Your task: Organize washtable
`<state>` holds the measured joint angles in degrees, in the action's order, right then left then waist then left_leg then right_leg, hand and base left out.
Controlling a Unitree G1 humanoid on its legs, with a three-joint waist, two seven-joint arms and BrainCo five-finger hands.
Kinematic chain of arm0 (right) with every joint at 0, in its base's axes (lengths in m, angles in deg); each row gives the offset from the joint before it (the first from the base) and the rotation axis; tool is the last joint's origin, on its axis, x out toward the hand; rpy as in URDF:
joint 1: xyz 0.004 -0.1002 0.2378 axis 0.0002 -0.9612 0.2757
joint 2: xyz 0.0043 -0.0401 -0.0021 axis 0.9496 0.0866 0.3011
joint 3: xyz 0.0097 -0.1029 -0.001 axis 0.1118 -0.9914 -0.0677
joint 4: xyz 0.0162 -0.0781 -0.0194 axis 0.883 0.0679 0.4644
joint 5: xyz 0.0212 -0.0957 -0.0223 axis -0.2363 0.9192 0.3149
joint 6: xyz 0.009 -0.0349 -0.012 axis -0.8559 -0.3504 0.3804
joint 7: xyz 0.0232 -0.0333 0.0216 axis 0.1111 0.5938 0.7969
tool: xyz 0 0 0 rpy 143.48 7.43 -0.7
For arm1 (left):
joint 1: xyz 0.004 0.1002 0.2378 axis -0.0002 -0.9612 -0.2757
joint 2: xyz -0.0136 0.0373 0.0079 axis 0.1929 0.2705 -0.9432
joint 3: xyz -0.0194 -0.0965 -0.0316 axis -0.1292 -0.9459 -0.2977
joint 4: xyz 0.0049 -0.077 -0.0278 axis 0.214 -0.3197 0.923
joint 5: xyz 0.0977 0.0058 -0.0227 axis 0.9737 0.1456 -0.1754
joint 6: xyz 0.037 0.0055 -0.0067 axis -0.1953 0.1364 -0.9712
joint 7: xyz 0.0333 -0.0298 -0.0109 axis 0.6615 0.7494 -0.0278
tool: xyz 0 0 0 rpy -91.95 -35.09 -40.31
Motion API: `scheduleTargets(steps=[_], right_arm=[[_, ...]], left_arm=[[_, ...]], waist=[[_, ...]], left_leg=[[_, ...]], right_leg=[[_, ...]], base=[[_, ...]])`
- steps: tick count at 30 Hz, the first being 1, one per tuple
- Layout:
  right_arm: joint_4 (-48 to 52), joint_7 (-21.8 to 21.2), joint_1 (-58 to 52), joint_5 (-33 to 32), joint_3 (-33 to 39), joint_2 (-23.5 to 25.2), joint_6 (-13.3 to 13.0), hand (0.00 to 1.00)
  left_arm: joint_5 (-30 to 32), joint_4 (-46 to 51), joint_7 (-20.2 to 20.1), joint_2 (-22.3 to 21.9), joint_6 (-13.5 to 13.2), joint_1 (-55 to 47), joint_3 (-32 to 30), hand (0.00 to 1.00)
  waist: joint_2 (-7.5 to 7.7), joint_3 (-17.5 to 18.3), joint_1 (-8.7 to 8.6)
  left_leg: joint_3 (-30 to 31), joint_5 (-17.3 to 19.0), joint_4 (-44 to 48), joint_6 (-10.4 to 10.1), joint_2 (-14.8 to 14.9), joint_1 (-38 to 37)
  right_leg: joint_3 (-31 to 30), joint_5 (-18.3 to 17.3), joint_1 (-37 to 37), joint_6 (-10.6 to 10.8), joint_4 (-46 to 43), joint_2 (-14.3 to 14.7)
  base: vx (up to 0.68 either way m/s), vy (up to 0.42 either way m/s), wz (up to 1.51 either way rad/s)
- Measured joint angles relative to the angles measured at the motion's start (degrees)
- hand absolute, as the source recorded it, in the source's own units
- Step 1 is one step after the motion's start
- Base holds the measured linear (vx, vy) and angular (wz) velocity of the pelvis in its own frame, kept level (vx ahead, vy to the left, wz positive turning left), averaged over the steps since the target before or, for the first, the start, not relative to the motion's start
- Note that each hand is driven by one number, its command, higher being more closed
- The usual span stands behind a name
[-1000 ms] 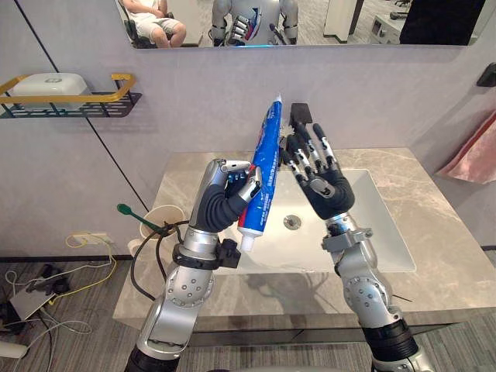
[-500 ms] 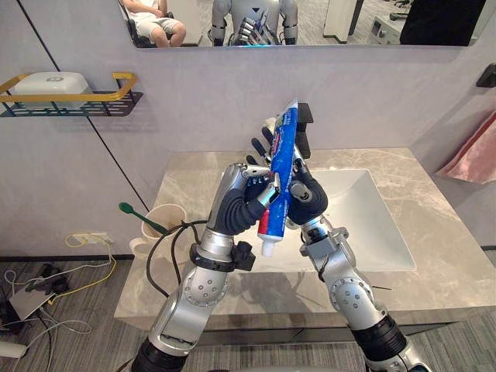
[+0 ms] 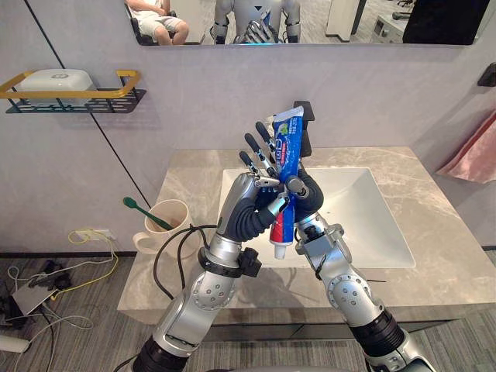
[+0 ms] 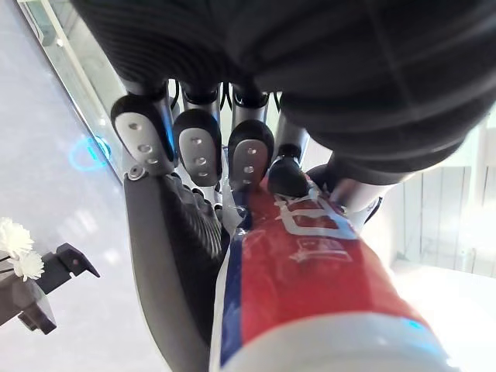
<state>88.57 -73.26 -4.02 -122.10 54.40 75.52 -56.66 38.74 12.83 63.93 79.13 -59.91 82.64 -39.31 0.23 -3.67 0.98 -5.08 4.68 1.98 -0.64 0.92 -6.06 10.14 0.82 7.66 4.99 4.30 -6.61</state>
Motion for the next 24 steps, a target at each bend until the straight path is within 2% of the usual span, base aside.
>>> scheduleTargets(steps=[6,20,21,24], right_arm=[[-0.01,0.04,0.0,-0.15,0.04,-0.65,-0.09,1.0],[-0.03,1.1,-0.03,0.17,0.09,-0.68,-0.09,1.0],[-0.03,1.12,-0.1,0.35,0.07,-0.67,-0.07,1.0],[-0.03,1.21,-0.13,1.69,0.35,-0.67,-0.08,1.0]], left_arm=[[0.1,-1.14,0.09,0.0,-1.05,-0.31,0.16,1.0],[0.13,-2.48,1.19,-0.2,-1.24,-1.07,0.18,1.0],[0.13,-2.47,1.2,-0.28,-1.26,-1.3,0.11,0.0],[0.11,-2.47,1.18,-0.3,-1.29,-2.22,-0.37,0.0]], waist=[[0.07,0.16,-0.04],[0.07,0.55,-0.05],[0.07,0.56,-0.04],[0.04,0.57,-0.1]], left_leg=[[-0.19,-0.07,-0.16,-0.11,0.03,0.25],[0.16,-1.32,-1.82,-0.17,0.02,0.02],[0.16,-1.32,-1.83,-0.17,0.02,0.0],[0.13,-1.33,-1.89,-0.18,0.02,-0.02]], right_leg=[[-0.22,0.77,0.1,-0.01,1.31,0.14],[0.26,0.83,-0.07,0.01,1.31,0.18],[0.26,0.83,-0.1,0.01,1.31,0.18],[0.22,0.83,-0.12,0.01,1.31,0.19]], base=[[-0.02,-0.009,-0.02],[-0.02,-0.011,0.01],[-0.04,-0.014,-0.01],[-0.02,-0.009,-0.01]])
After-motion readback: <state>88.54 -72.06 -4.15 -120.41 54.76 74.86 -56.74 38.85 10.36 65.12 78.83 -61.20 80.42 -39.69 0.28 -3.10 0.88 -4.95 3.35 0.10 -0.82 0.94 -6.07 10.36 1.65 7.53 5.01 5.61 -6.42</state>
